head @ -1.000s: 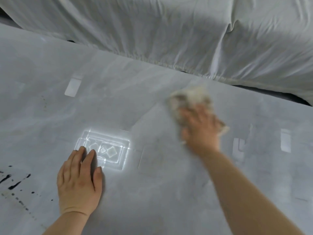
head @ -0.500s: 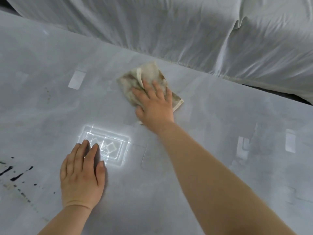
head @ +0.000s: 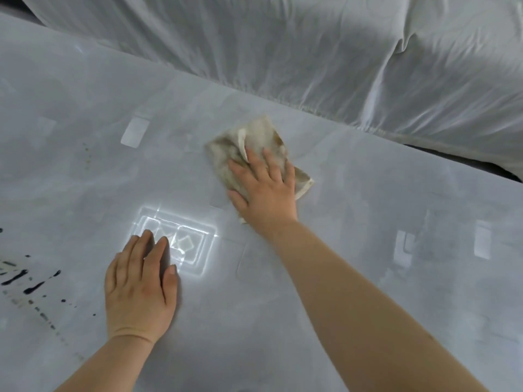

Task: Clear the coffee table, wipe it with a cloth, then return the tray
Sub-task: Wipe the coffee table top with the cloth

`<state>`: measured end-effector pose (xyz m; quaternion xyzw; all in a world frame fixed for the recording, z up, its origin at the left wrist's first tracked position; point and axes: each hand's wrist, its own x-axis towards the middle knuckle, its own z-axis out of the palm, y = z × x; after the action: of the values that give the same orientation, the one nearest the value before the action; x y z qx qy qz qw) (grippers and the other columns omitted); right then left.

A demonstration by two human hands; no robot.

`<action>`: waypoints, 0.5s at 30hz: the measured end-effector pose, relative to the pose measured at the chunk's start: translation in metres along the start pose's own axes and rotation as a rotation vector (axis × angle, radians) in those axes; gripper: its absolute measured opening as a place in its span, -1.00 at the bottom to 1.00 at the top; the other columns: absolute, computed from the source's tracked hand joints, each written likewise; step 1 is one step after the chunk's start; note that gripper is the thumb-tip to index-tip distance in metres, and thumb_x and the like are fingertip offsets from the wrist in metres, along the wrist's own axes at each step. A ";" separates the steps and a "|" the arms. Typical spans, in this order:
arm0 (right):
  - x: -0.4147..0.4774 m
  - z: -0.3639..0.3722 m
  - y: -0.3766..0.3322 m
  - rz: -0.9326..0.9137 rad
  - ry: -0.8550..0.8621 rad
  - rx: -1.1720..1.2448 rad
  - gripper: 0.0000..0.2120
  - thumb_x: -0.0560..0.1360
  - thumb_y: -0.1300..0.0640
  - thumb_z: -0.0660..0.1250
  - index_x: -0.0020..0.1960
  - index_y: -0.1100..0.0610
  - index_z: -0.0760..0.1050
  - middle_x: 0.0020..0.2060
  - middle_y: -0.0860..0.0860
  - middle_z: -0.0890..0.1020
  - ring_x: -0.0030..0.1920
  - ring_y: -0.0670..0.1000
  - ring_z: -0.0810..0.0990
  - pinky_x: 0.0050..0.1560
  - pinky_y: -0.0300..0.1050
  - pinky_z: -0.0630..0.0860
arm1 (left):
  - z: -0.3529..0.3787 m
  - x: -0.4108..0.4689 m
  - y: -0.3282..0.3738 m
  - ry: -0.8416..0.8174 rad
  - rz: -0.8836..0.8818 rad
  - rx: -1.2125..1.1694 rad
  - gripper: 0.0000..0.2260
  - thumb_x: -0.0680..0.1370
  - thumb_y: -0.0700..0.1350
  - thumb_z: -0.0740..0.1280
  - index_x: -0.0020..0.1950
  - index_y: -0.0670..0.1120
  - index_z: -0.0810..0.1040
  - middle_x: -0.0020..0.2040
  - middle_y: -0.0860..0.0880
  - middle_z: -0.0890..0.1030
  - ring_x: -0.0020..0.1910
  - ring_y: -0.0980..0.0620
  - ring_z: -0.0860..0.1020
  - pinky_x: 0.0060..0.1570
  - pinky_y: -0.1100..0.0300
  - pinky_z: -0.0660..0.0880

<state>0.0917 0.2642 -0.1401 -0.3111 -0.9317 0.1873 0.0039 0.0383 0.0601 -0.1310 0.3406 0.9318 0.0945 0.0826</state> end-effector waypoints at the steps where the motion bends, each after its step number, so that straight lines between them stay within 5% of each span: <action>1: -0.009 -0.004 0.008 -0.027 -0.005 -0.023 -0.54 0.51 -0.08 0.14 0.40 -0.10 0.22 0.49 -0.05 0.14 0.49 0.06 -0.01 0.39 0.12 -0.25 | 0.000 -0.001 0.001 0.000 -0.004 -0.008 -0.53 0.44 -0.04 0.02 0.16 -0.30 0.48 0.20 -0.36 0.50 0.20 -0.36 0.44 0.21 0.00 0.09; 3: -0.025 -0.017 0.049 0.073 0.023 -0.043 -0.55 0.51 -0.04 0.17 0.39 -0.11 0.24 0.48 -0.06 0.15 0.49 0.01 0.00 0.38 0.02 -0.21 | -0.001 0.000 0.001 0.001 -0.019 -0.031 -0.52 0.43 -0.03 0.01 0.18 -0.29 0.47 0.22 -0.35 0.48 0.23 -0.35 0.41 0.23 -0.01 0.09; 7: -0.088 -0.055 0.138 0.610 0.174 -0.015 -0.55 0.50 0.07 0.21 0.38 -0.02 0.28 0.45 0.07 0.23 0.47 0.06 0.06 0.42 0.09 -0.06 | 0.000 -0.002 0.002 0.005 -0.022 -0.051 -0.50 0.44 -0.02 -0.01 0.20 -0.29 0.45 0.25 -0.35 0.46 0.27 -0.35 0.37 0.26 -0.02 0.08; 11: -0.109 -0.043 0.122 1.044 0.293 0.063 -0.54 0.53 0.01 0.14 0.42 -0.01 0.21 0.48 0.06 0.17 0.49 0.08 0.00 0.42 0.16 -0.09 | 0.001 -0.003 0.002 0.004 -0.025 -0.077 -0.48 0.44 0.00 -0.02 0.21 -0.29 0.44 0.28 -0.34 0.43 0.31 -0.33 0.34 0.28 -0.03 0.07; 13: -0.100 -0.020 0.073 0.953 0.230 0.074 -0.55 0.53 0.00 0.13 0.41 -0.03 0.22 0.49 0.04 0.15 0.49 0.07 -0.02 0.42 0.17 -0.11 | 0.002 -0.004 0.001 0.003 -0.033 -0.085 -0.47 0.43 0.01 -0.03 0.23 -0.27 0.43 0.30 -0.33 0.41 0.33 -0.31 0.31 0.30 -0.04 0.06; 15: -0.100 0.003 0.012 0.645 0.196 -0.053 -0.58 0.48 -0.04 0.12 0.32 -0.05 0.37 0.42 0.04 0.33 0.45 0.10 0.20 0.37 0.26 0.10 | 0.003 -0.005 0.001 0.003 -0.031 -0.090 -0.47 0.44 0.02 -0.03 0.24 -0.26 0.42 0.32 -0.32 0.40 0.34 -0.30 0.29 0.30 -0.03 0.04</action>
<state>0.1793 0.2139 -0.1363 -0.6066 -0.7849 0.1239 0.0259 0.0433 0.0582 -0.1332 0.3220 0.9319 0.1356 0.0977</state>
